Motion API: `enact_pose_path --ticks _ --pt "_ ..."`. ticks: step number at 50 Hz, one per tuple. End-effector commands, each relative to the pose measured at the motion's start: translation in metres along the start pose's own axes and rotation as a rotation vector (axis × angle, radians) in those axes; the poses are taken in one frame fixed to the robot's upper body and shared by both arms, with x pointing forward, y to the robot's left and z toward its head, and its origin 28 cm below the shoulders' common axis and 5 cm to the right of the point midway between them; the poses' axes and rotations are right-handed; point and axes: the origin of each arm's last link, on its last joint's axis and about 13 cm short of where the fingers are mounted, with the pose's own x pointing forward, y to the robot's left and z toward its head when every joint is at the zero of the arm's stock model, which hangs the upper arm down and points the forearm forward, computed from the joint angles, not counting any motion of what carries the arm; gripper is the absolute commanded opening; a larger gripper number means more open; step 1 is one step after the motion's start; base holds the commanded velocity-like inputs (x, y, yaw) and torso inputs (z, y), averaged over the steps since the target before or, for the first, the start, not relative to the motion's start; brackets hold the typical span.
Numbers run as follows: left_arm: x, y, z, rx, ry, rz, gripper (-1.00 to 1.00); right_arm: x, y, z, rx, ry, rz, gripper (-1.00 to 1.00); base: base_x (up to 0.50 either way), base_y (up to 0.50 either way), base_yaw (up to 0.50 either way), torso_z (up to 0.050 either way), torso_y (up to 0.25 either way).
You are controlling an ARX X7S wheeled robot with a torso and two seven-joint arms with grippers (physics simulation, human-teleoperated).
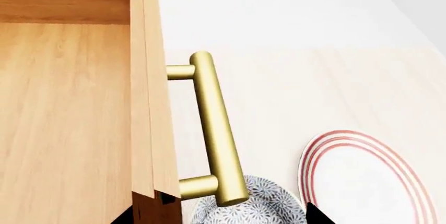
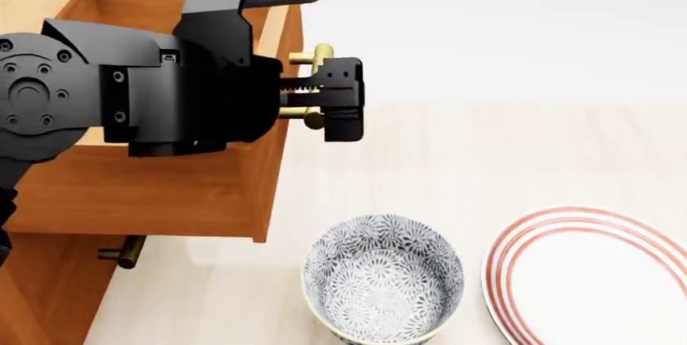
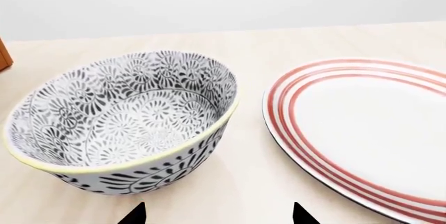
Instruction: Open the top drawer of the cabinet.
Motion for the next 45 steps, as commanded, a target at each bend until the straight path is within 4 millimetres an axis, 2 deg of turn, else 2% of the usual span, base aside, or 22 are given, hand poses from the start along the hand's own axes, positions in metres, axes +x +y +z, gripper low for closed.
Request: enact_pose_path --ticks 1,12,17,23,29,36,45 --pt "-0.018 -0.045 0.009 -0.136 0.006 -0.398 1.0 0.001 0.002 0.001 0.009 -0.012 0.009 1.0 0.0 0.0 -0.01 0.0 0.0" --pt "-0.034 -0.06 0.009 -0.102 -0.028 -0.459 1.0 0.001 0.002 0.0 0.007 -0.01 0.01 1.0 0.0 0.0 -0.01 0.0 0.0" --pt "-0.045 -0.056 0.006 0.039 -0.227 -0.387 1.0 0.001 0.002 0.0 0.007 -0.009 0.01 1.0 0.0 0.0 -0.01 0.0 0.0" --pt "-0.059 -0.053 -0.004 0.338 -0.539 -0.209 1.0 0.001 0.002 0.001 0.006 -0.011 0.006 1.0 0.0 0.0 -0.01 0.0 0.004" --pt "-0.076 -0.054 -0.01 0.466 -0.71 -0.164 1.0 0.001 0.002 0.001 0.005 -0.012 0.005 1.0 0.0 0.0 0.0 0.0 0.002" --pt "-0.088 -0.057 -0.02 0.509 -0.764 -0.168 1.0 0.001 0.002 0.003 0.005 -0.014 0.004 1.0 0.0 0.0 0.0 0.0 0.0" --pt "-0.09 -0.05 -0.034 0.522 -0.804 -0.165 1.0 0.001 0.003 0.002 0.006 -0.012 0.004 1.0 0.0 0.0 0.0 0.0 0.0"
